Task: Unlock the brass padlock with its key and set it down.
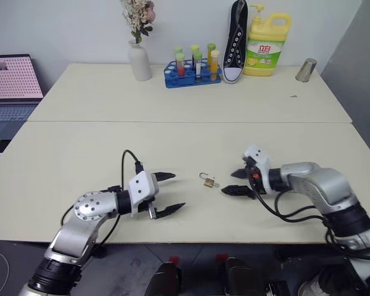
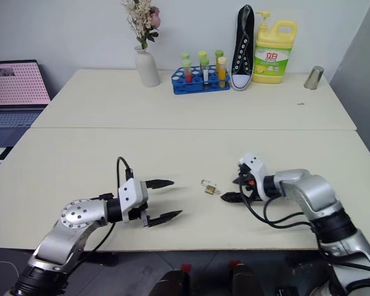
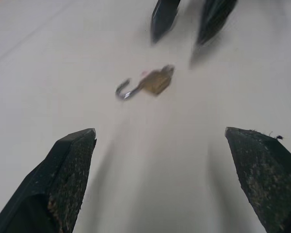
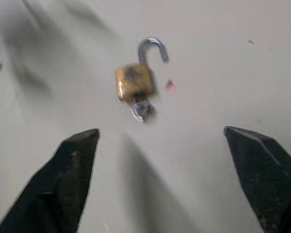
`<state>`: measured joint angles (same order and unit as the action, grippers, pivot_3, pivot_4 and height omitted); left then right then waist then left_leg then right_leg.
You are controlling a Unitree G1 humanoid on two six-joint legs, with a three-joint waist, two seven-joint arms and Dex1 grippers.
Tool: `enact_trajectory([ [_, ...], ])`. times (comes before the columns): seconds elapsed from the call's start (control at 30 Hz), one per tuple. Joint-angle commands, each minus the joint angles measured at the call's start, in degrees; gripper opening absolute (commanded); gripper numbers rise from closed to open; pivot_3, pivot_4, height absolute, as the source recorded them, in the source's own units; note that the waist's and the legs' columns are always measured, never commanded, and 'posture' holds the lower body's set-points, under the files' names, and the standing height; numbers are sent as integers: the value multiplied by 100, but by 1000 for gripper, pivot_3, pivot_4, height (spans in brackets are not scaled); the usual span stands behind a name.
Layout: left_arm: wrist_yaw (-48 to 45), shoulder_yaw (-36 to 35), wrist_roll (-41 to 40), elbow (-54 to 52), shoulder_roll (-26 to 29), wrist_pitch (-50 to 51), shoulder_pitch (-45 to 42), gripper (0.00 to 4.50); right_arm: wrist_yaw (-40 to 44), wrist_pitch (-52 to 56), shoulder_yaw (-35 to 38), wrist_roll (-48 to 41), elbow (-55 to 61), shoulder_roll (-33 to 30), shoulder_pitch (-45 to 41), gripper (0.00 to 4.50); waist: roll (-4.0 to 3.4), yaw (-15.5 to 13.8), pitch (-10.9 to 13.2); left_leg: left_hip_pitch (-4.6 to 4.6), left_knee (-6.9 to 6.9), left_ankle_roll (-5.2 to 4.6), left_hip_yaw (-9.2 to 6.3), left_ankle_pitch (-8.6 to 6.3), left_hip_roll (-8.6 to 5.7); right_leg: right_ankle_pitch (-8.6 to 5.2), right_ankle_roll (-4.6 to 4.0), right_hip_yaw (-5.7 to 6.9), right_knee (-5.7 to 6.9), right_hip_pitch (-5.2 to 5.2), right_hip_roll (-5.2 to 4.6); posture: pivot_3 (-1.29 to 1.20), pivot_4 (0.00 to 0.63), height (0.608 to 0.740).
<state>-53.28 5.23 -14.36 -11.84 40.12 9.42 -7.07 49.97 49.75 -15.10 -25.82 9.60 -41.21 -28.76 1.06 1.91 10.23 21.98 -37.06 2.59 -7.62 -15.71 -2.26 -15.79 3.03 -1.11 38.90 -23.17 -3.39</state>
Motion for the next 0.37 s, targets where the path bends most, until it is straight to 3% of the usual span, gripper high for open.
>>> enact_trajectory([
  [0.03,2,-84,166,-228,208,114,-119,4500,278,-589,364,-3,960,-312,318,4458,-1,12,0,-1,0,0,1,0,2,0,0,-1,0,0,2,0,150,740],
  [0.17,-334,-268,-224,-322,322,143,-174,4500,319,-694,908,-222,1630,-597,807,4458,0,2,0,1,1,1,1,0,6,0,0,-2,-2,0,6,0,150,740],
  [0.37,-526,-204,-171,-185,398,198,-283,4500,282,-718,1079,-213,1796,-650,1063,4458,0,-9,1,-1,-1,1,2,0,6,0,0,-2,-3,5,6,0,150,740],
])
